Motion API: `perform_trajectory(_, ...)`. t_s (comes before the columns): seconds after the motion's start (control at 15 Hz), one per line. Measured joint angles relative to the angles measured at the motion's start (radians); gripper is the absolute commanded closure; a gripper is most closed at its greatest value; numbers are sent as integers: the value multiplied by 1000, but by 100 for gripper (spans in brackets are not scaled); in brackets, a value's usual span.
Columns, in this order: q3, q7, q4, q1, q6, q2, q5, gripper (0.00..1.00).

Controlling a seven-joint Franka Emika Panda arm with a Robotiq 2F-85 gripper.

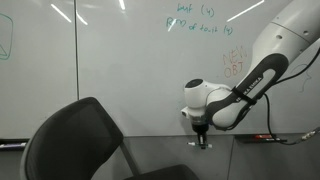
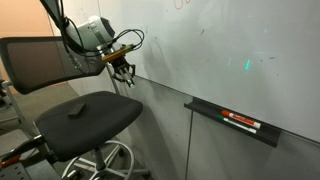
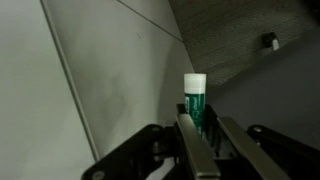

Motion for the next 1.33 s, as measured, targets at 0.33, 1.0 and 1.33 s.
perform_trajectory(0.33,-22,138,13,1,-124,-30,-218,94)
perform_trajectory(1.0,-3,278,24,-27,-361,-99,-480,94)
perform_trajectory(1.33,14,331,52,-52,-444,-109,-565,94)
